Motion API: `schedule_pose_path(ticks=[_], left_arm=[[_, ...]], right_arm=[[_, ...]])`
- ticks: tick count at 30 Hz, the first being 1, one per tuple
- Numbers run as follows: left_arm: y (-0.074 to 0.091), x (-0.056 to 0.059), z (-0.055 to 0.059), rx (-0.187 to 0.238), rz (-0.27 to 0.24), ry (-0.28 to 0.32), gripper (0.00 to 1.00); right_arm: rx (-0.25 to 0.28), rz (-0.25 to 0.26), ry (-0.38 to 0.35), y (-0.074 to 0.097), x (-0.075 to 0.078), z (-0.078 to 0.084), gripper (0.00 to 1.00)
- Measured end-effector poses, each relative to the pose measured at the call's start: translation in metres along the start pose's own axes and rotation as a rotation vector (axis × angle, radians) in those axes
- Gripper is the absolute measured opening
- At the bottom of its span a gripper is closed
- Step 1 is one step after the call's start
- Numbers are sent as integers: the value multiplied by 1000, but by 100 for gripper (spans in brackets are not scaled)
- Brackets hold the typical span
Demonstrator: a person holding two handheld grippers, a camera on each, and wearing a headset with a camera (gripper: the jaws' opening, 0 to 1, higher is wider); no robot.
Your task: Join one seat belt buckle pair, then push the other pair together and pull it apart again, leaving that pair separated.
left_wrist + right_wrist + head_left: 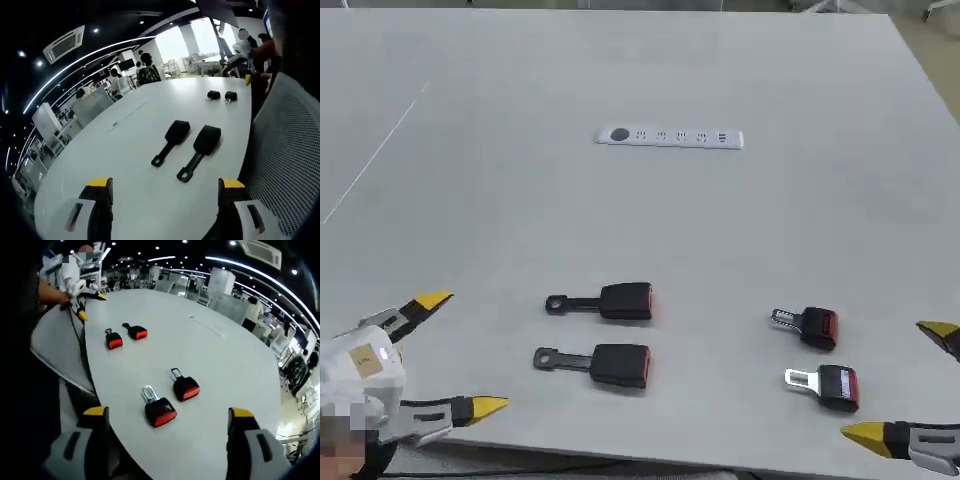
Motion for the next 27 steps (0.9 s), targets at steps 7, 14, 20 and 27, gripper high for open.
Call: schedule_pose_path(ticks=[7,14,20,27], left_arm=[[1,2,0,2,-5,-2,91],[1,2,0,-2,-5,0,91],[2,4,0,-3,-4,-3,92],[2,4,2,-11,-8,-9,91]], right_arm=[[-4,-6,2,5,-7,5,99],[-4,5,-2,11,-10,7,99],[11,1,14,7,-15,-5,99],[20,-2,24,5,-16,-11,99]])
Point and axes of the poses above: the centre of the closed fingertips' face, and the gripper's own axes: y roughly backward along the fingers, x roughly to its right, z roughly out of its underside, the point moved 9 cm from there along y, roughly backward along the fingers, and after that the axes turned 10 degrees about -x, right-handed, at the moved point
